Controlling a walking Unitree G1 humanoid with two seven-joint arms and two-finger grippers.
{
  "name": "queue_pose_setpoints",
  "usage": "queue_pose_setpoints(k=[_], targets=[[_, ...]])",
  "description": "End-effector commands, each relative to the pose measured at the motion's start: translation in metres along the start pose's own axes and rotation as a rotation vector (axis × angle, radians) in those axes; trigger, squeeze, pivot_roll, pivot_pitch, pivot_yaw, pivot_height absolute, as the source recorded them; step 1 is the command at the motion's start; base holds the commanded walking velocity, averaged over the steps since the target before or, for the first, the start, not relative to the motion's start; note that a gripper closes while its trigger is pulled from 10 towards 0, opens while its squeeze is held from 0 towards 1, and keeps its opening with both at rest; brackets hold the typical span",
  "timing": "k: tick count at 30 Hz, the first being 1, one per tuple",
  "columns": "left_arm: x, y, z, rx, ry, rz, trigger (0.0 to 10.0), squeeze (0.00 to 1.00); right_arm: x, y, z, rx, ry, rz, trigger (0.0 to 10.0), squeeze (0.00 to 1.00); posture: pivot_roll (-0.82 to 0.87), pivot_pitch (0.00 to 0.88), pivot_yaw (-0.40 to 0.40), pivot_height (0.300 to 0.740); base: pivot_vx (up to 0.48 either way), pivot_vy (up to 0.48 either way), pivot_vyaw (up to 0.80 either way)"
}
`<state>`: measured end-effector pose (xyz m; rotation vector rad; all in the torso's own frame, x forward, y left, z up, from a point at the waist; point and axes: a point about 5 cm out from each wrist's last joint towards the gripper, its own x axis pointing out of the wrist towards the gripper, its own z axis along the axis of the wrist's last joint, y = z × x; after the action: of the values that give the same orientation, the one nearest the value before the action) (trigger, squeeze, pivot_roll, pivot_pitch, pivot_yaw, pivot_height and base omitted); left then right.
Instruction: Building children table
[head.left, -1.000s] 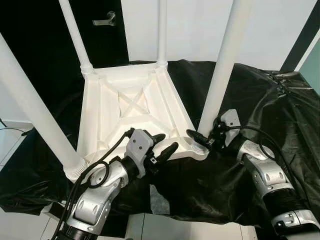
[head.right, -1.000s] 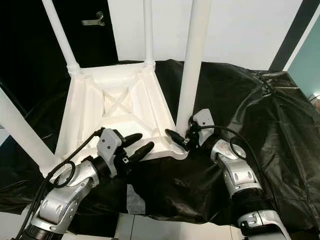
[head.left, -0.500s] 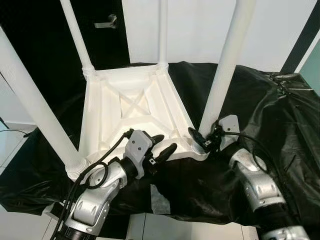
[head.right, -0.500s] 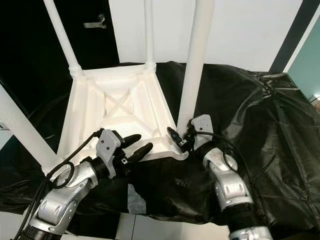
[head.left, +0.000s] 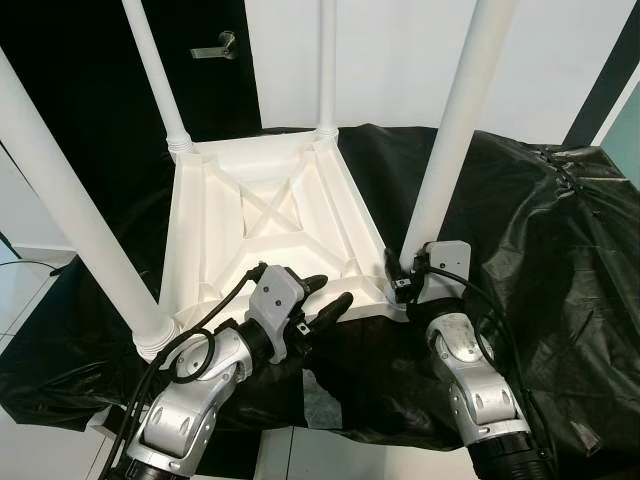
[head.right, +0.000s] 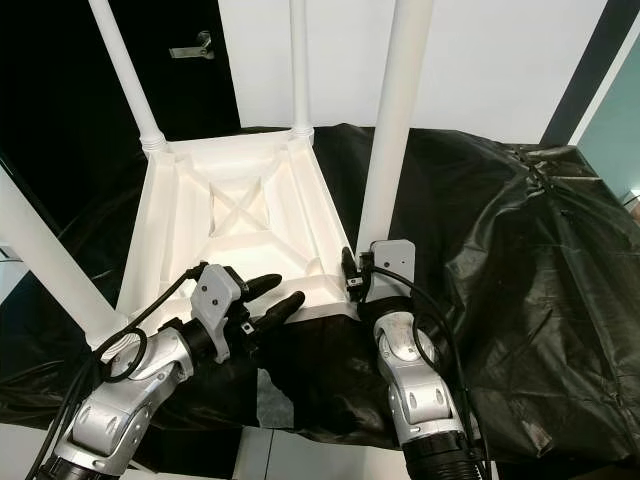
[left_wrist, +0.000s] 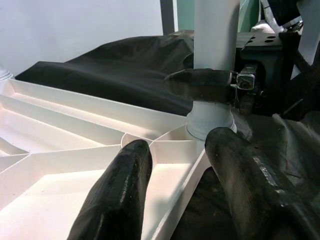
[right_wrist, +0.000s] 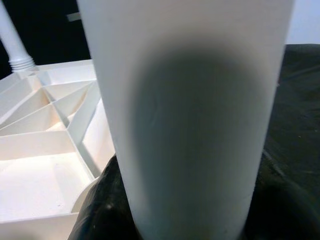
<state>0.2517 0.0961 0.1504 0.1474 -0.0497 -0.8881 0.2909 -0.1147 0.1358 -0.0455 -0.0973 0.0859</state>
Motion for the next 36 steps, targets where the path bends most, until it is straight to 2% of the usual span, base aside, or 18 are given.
queue_pose_setpoints(k=[1, 5, 6, 11, 12, 13, 14, 17, 18, 21, 24, 26, 27, 29, 30, 31, 32, 36], targets=[[0.000, -0.007, 0.000, -0.001, 0.002, -0.090, 10.0, 0.00, -0.004, -0.002, -0.013, -0.003, 0.070, -0.006, 10.0, 0.00, 0.05, 0.000, -0.005, 0.740, 0.000, 0.000, 0.00], [0.000, -0.006, 0.000, 0.000, 0.003, -0.089, 10.0, 0.00, -0.004, -0.004, -0.012, -0.008, 0.065, 0.000, 10.0, 0.02, 0.05, 0.000, -0.007, 0.740, 0.000, 0.000, 0.00], [0.001, -0.006, 0.000, 0.000, 0.003, -0.088, 10.0, 0.00, -0.003, -0.006, -0.011, -0.004, 0.060, 0.011, 10.0, 1.00, 0.04, 0.000, -0.008, 0.740, 0.000, 0.000, 0.00], [0.002, -0.004, 0.001, 0.003, -0.002, -0.075, 10.0, 0.00, -0.003, -0.016, -0.005, 0.015, 0.022, 0.110, 10.0, 1.00, 0.04, 0.000, -0.016, 0.740, 0.000, 0.000, 0.00], [0.003, -0.004, 0.001, 0.003, -0.003, -0.072, 10.0, 0.00, -0.003, -0.019, -0.003, 0.019, 0.009, 0.163, 10.0, 0.05, 0.04, 0.000, -0.017, 0.740, 0.000, 0.000, 0.00], [0.003, -0.004, 0.001, 0.003, -0.003, -0.070, 10.0, 0.00, -0.005, -0.021, -0.002, 0.022, 0.005, 0.212, 10.0, 0.05, 0.04, 0.000, -0.017, 0.740, 0.000, 0.000, 0.00], [0.003, -0.004, 0.001, 0.002, -0.003, -0.069, 10.0, 0.00, -0.006, -0.023, -0.001, 0.009, -0.002, 0.274, 10.0, 0.00, 0.04, 0.000, -0.018, 0.740, 0.000, 0.000, 0.00], [0.003, -0.004, 0.001, 0.001, -0.003, -0.069, 10.0, 0.00, -0.007, -0.024, 0.000, -0.003, -0.005, 0.312, 10.0, 0.00, 0.04, 0.000, -0.019, 0.740, 0.000, 0.000, 0.00], [0.003, -0.003, 0.001, 0.002, -0.005, -0.066, 10.0, 0.00, -0.006, -0.031, -0.002, -0.027, 0.011, 0.404, 10.0, 0.00, 0.05, 0.000, -0.019, 0.740, 0.000, 0.000, 0.00], [0.003, -0.002, 0.001, 0.003, -0.005, -0.064, 10.0, 0.00, -0.004, -0.035, -0.004, -0.041, 0.022, 0.452, 10.0, 0.00, 0.05, 0.000, -0.018, 0.740, 0.000, 0.000, 0.00], [0.004, -0.001, 0.002, 0.008, -0.009, -0.061, 10.0, 0.00, 0.009, -0.040, -0.005, -0.104, 0.046, 0.565, 10.0, 0.00, 0.05, 0.000, -0.013, 0.740, 0.000, 0.000, 0.00], [0.004, 0.000, 0.002, 0.010, -0.010, -0.061, 10.0, 0.00, 0.013, -0.040, -0.005, -0.118, 0.051, 0.591, 10.0, 0.00, 0.05, 0.000, -0.012, 0.740, 0.000, 0.000, 0.00], [0.005, 0.000, 0.003, 0.011, -0.011, -0.062, 10.0, 0.00, 0.017, -0.039, -0.004, -0.131, 0.053, 0.619, 8.6, 0.00, 0.05, 0.000, -0.012, 0.740, 0.000, 0.000, 0.00], [0.005, 0.000, 0.003, 0.012, -0.012, -0.062, 10.0, 0.00, 0.019, -0.039, -0.003, -0.138, 0.053, 0.636, 8.6, 0.00, 0.05, 0.000, -0.012, 0.740, 0.000, 0.000, 0.00], [0.005, 0.001, 0.003, 0.014, -0.013, -0.062, 10.0, 0.00, 0.022, -0.039, -0.003, -0.155, 0.057, 0.662, 1.6, 0.00, 0.05, 0.000, -0.014, 0.740, 0.000, 0.000, 0.00], [0.005, 0.001, 0.003, 0.014, -0.013, -0.062, 10.0, 0.00, 0.022, -0.039, -0.003, -0.155, 0.057, 0.662, 1.6, 0.00, 0.05, 0.000, -0.014, 0.740, 0.000, 0.000, 0.00], [0.005, 0.001, 0.004, 0.015, -0.013, -0.060, 10.0, 0.00, 0.024, -0.039, -0.002, -0.165, 0.062, 0.683, 0.0, 0.00, 0.05, 0.000, -0.014, 0.740, 0.000, 0.000, 0.00], [0.004, 0.001, 0.004, 0.018, -0.014, -0.054, 10.0, 0.00, 0.025, -0.039, -0.003, -0.179, 0.075, 0.736, 0.0, 0.00, 0.06, 0.000, -0.023, 0.740, 0.000, 0.000, 0.00]])
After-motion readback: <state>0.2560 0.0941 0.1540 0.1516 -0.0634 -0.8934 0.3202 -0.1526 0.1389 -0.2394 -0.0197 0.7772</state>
